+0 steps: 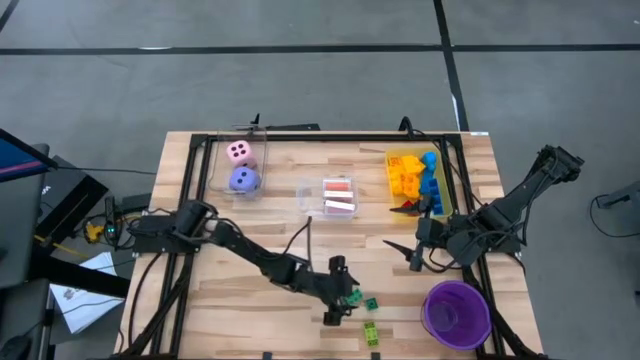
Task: Pick & Place Toys
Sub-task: Put the green game piece into the yellow bin
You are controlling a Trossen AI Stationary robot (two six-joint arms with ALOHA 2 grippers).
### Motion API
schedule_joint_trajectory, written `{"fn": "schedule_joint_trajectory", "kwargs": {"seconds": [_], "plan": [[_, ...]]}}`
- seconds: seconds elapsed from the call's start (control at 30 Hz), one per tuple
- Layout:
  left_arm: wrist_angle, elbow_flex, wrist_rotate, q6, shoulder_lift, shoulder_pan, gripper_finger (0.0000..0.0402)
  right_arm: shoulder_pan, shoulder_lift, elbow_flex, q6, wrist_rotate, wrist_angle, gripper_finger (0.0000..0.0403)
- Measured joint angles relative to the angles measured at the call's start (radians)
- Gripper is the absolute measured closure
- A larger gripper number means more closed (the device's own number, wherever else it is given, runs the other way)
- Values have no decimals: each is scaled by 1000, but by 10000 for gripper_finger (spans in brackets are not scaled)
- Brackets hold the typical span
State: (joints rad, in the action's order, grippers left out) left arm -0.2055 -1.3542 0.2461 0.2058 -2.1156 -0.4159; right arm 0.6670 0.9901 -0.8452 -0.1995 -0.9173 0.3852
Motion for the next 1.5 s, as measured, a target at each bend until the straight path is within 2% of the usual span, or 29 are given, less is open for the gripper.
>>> {"fn": "schedule_joint_trajectory", "kwargs": {"seconds": [0.17, 0.47, 0.7, 1.1, 1.3, 1.5], "plan": [[33, -35, -62, -6, -29, 3, 109, 0, 0, 0, 1, 0, 1, 35], [95, -38, -62, 71, -55, 9, 109, 0, 0, 0, 1, 1, 1, 35], [115, -39, 18, 110, -99, 2, 109, 0, 0, 0, 1, 1, -1, 35], [245, -42, 27, 101, -99, 13, 113, 0, 1, 0, -2, 3, 4, 35], [200, -38, 26, 58, -99, 19, 149, 0, 1, 0, -2, 3, 5, 35], [196, -38, -11, 60, -98, 26, 231, 0, 1, 0, -2, 3, 8, 35]]}}
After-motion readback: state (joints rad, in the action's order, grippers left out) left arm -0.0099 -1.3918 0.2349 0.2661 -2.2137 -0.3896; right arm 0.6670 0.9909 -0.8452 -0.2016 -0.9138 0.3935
